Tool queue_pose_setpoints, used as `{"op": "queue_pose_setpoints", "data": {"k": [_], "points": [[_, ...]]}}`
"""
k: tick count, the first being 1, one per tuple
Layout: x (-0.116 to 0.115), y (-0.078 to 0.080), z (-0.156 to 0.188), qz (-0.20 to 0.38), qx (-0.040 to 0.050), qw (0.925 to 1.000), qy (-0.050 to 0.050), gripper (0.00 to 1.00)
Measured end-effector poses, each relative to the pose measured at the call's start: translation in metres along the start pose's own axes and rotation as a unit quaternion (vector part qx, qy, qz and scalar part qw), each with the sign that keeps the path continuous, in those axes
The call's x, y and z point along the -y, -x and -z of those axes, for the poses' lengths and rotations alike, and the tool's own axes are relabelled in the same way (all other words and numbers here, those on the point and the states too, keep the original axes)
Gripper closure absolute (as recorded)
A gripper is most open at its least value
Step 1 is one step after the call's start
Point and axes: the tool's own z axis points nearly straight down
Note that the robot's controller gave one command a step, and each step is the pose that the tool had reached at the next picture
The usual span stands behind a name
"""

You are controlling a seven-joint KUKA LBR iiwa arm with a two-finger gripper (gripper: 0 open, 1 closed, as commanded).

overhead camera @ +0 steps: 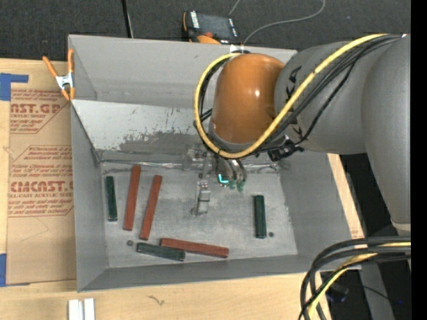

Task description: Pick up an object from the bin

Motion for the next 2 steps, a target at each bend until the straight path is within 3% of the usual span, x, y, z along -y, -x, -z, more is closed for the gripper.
{"op": "queue_pose_setpoints", "data": {"k": [1,2], "points": [[-0.027,-0.061,-0.103,0.011,-0.0017,0.9999,0.0,0.0],[-0.013,-0.08,-0.098,-0.009,0.0061,0.9999,0.001,0.0]]}}
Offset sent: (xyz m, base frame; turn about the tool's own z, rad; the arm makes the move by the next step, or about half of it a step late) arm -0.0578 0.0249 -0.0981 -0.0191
